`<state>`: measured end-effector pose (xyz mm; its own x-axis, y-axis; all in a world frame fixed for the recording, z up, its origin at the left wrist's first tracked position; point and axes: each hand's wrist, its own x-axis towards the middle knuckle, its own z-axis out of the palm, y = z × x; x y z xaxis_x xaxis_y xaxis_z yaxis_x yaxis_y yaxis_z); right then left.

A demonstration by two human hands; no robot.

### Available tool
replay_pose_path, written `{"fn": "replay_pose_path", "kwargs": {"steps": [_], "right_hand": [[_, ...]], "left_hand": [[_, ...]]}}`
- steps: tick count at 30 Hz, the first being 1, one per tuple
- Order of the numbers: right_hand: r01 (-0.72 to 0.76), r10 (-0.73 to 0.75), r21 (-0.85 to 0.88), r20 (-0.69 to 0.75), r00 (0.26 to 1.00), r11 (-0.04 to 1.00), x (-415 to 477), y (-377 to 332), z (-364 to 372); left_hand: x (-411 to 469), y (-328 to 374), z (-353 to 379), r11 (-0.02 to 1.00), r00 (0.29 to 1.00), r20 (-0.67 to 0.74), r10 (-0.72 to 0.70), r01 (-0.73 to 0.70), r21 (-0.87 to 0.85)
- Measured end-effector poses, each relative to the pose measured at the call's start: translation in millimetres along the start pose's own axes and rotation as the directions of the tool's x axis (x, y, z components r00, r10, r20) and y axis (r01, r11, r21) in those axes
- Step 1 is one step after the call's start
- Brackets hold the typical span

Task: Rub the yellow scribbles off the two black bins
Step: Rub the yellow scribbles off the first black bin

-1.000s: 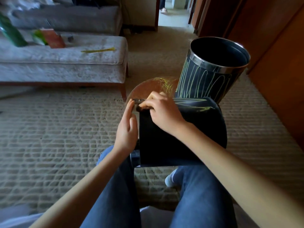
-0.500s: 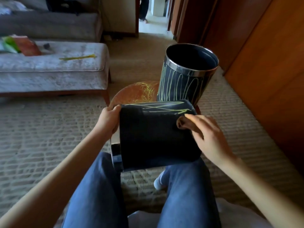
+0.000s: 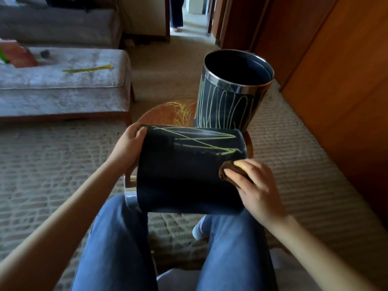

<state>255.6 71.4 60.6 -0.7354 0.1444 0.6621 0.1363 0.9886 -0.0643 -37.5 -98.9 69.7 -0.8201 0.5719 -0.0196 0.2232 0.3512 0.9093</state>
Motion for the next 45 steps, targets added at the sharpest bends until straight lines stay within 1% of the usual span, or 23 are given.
{"fn": "replay_pose_path", "kwargs": {"steps": [3,5,7,9,10,11,12,14,16,19,22,23,26,27,29,31,33,36,38,40,42,43,45], "right_hand": [[-0.089,0.084,0.088,0.056,0.995,0.992,34,15,5],[-0.141,0.126,0.100,0.145,0.981,0.985,62,31,12],[-0.194,0.174,0.051,0.259,0.950,0.980,91,46,21],[-0.274,0.247,0.023,0.371,0.895,0.961,113,53,26],[-0.308,0.272,0.021,0.413,0.869,0.951,117,54,26],[-0.321,0.277,0.034,0.421,0.864,0.947,116,52,24],[-0.310,0.265,0.054,0.391,0.881,0.949,110,48,21],[-0.242,0.212,0.088,0.263,0.941,0.966,84,29,10],[-0.171,0.149,0.120,0.172,0.974,0.978,49,4,-1],[-0.053,0.036,0.141,0.122,0.992,0.989,10,-23,-10],[0.058,-0.073,0.129,0.110,0.991,0.990,9,-22,-10],[0.054,-0.069,0.136,0.107,0.992,0.989,17,-20,-7],[-0.058,0.033,0.160,0.154,0.988,0.985,56,-8,9],[-0.099,0.069,0.162,0.185,0.980,0.982,73,-3,15],[-0.204,0.150,0.154,0.301,0.942,0.967,103,6,24],[-0.260,0.196,0.130,0.374,0.906,0.957,116,8,28],[-0.236,0.191,0.109,0.320,0.928,0.966,108,0,24],[-0.152,0.118,0.173,0.193,0.974,0.973,60,-29,11],[-0.070,0.040,0.199,0.149,0.988,0.978,25,-45,3],[0.044,-0.065,0.169,0.120,0.991,0.985,5,-50,0],[0.114,-0.127,0.122,0.102,0.987,0.986,4,-49,3],[0.113,-0.123,0.114,0.082,0.989,0.987,11,-49,6],[0.046,-0.053,0.104,0.066,0.996,0.993,32,-50,14]], "left_hand": [[-8,-1,0,1.000,1.000,0.000,0.010,-0.010,-0.004],[-12,-1,0,1.000,1.000,-0.020,0.004,-0.004,0.000],[-16,-1,1,1.000,0.999,-0.036,0.004,-0.004,0.004],[-17,0,1,1.000,0.999,-0.047,-0.006,0.005,-0.012],[-16,0,0,1.000,0.999,-0.048,-0.013,0.012,-0.022],[-16,3,1,0.999,0.999,-0.042,-0.010,0.009,-0.032],[-15,5,2,0.999,0.999,-0.043,-0.008,0.007,-0.041],[-13,8,4,0.999,0.998,-0.055,-0.017,0.014,-0.050],[-11,10,4,0.997,0.999,-0.049,-0.022,0.019,-0.069],[-9,10,4,0.991,1.000,0.000,-0.024,0.024,-0.135],[-13,3,2,0.991,1.000,0.016,-0.015,0.017,-0.134],[-15,-1,1,0.991,1.000,0.023,-0.021,0.023,-0.129],[-24,-6,-3,0.993,0.999,0.019,-0.043,0.044,-0.107],[-26,-7,-3,0.994,0.999,0.013,-0.050,0.052,-0.101],[-28,-5,-3,0.990,0.997,0.006,-0.079,0.079,-0.114],[-26,0,-1,0.984,0.994,0.002,-0.110,0.109,-0.142],[-22,3,0,0.980,0.991,-0.019,-0.129,0.125,-0.158],[-17,5,2,0.983,0.993,-0.027,-0.112,0.107,-0.146],[-15,7,2,0.976,0.991,-0.022,-0.131,0.125,-0.178],[-12,7,4,0.974,0.989,-0.031,-0.142,0.134,-0.183],[-14,8,4,0.979,0.990,-0.036,-0.137,0.129,-0.160],[-15,8,4,0.981,0.991,-0.037,-0.130,0.124,-0.151],[-17,7,3,0.982,0.992,-0.042,-0.118,0.111,-0.155]]}}
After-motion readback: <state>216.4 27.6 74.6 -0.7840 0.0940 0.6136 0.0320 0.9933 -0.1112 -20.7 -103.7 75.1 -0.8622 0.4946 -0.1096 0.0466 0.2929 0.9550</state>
